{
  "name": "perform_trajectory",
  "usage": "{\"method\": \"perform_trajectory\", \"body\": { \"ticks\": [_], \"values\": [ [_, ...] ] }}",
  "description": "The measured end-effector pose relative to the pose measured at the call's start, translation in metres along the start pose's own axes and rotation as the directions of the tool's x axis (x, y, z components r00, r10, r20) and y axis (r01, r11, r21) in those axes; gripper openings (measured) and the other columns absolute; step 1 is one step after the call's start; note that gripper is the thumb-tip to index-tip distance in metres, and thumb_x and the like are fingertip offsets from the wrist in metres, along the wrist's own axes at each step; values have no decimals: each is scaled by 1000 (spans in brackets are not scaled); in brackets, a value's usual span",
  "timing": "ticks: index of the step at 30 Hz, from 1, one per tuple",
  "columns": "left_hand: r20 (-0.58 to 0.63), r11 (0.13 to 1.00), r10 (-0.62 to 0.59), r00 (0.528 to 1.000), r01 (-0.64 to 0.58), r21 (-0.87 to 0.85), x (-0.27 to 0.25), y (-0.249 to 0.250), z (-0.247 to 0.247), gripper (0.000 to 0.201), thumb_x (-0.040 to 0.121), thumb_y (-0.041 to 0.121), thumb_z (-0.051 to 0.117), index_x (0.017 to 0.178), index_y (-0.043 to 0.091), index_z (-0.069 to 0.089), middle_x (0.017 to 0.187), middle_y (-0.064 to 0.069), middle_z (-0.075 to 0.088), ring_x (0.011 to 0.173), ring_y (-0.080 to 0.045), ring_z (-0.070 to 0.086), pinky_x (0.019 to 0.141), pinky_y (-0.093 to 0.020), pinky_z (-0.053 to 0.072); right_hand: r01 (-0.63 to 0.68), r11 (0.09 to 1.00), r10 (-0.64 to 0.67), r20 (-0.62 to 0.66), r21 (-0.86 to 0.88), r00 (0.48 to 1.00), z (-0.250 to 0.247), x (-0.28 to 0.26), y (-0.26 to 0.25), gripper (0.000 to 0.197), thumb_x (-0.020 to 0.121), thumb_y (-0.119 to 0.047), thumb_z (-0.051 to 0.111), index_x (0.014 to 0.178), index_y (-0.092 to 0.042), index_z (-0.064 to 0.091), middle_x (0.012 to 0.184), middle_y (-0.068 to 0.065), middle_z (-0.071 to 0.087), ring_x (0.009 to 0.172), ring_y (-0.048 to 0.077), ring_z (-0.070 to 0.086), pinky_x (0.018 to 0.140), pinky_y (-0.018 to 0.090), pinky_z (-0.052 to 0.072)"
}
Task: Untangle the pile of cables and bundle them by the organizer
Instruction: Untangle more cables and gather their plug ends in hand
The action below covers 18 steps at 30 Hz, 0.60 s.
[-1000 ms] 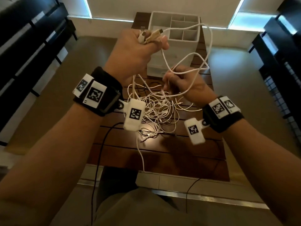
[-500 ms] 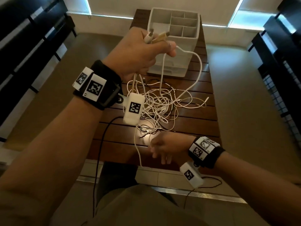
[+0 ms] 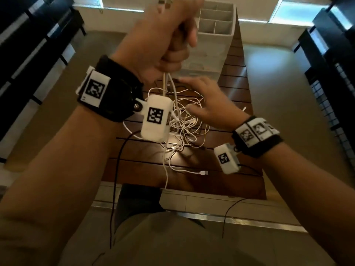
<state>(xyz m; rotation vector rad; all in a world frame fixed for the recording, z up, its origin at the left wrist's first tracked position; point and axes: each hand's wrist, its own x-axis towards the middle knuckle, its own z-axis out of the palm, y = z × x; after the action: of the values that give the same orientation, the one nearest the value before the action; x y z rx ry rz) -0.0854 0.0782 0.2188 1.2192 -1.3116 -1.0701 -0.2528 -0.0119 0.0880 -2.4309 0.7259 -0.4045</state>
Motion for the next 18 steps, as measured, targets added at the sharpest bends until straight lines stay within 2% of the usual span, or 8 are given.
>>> {"method": "perform_trajectory", "body": {
  "ticks": [2,4,5,6,8,11,15,18],
  "values": [
    [12,998,38,999,-37,-40,-1,9,-1,47,114,28,33,74,18,55,52,9,25,42,-10,18,38,-21,20,20,998,-32,206,63,978,26,1,5,77,88,-53,63,157,-48,29,162,-2,36,148,21,35,119,54,37],
    [31,996,68,997,-66,-58,-3,15,-4,44,114,22,26,79,18,52,54,11,27,44,-7,20,40,-18,23,48,982,-109,347,180,932,46,-5,0,67,94,-38,71,151,-46,38,162,-11,32,143,0,37,119,36,37],
    [32,996,74,997,-72,-56,-4,17,-6,42,114,19,24,80,19,50,54,11,28,45,-6,22,41,-17,24,31,975,-126,432,220,893,53,-9,-7,59,96,-25,70,141,-49,41,154,-15,37,131,-12,41,111,22,38],
    [31,996,75,997,-73,-50,-5,18,-9,41,113,17,22,80,19,46,54,12,30,45,-5,24,42,-16,25,2,973,-126,519,231,845,61,-14,-10,57,97,-18,68,134,-53,43,148,-17,41,122,-15,44,104,16,38],
    [36,995,91,995,-89,-39,-6,20,-14,41,112,14,20,75,21,35,53,12,30,44,-4,25,44,-15,26,-19,984,-95,614,176,784,80,-22,-8,46,97,-21,63,134,-48,56,151,-12,49,127,1,51,104,25,44],
    [59,990,137,989,-134,-50,-7,23,-22,40,109,16,18,71,24,28,53,15,29,45,-3,25,46,-14,26,-76,997,43,556,35,830,103,-29,10,40,95,-30,67,134,-22,64,135,-1,65,115,16,64,101,41,53],
    [69,987,133,989,-126,-101,-9,23,-28,47,104,20,22,62,30,40,53,18,33,44,0,27,46,-12,28,-114,992,123,499,-49,858,103,-32,26,17,98,-17,65,114,-17,71,90,-5,73,80,10,71,83,40,61],
    [53,992,125,991,-125,-17,-7,23,-24,39,108,16,15,72,23,28,53,17,32,44,-2,28,47,-13,27,-112,993,84,403,46,912,93,-32,20,19,103,-29,62,99,-17,76,84,0,77,75,17,74,79,44,62]
  ]
}}
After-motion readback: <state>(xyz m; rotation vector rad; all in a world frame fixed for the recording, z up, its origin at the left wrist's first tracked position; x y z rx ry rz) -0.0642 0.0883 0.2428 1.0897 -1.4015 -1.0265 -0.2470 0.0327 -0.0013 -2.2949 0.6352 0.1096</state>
